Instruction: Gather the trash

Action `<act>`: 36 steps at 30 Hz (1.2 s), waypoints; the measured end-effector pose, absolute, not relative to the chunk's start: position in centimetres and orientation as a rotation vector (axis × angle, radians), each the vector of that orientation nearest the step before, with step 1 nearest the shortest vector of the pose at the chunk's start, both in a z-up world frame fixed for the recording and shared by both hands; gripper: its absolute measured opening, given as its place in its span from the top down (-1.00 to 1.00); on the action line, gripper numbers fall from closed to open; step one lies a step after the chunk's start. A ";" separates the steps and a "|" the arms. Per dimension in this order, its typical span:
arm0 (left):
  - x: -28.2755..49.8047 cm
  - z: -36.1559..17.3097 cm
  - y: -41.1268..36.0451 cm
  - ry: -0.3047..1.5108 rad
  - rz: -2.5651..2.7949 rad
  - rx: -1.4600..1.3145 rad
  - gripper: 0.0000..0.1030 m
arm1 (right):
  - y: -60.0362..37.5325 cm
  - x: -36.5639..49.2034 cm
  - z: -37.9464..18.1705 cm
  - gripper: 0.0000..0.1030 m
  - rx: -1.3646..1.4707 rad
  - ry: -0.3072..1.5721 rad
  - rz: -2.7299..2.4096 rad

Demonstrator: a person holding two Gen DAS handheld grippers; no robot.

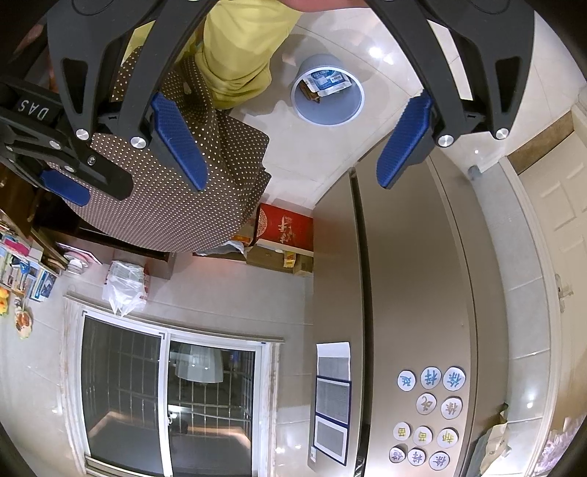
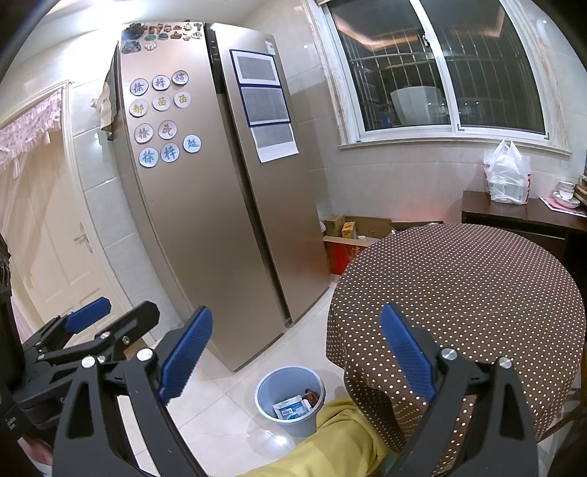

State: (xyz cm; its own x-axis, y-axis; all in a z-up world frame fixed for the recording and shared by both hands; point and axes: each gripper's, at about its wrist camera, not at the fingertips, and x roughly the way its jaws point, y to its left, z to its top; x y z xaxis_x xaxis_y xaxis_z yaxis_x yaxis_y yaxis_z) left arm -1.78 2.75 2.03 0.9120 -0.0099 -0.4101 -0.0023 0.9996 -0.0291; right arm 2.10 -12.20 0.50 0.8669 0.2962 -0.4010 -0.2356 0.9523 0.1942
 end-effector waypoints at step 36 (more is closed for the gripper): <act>-2.0 2.3 2.6 0.415 -0.006 -0.031 -0.78 | -12.2 1.9 0.6 -0.77 0.148 0.439 0.283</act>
State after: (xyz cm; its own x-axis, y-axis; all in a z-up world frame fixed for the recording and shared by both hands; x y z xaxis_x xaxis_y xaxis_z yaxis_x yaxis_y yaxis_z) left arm -1.98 2.62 2.29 0.9152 -0.0120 -0.4029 -0.0008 0.9995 -0.0314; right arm 1.91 -12.18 0.63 0.8668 0.3010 -0.3975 -0.2374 0.9502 0.2017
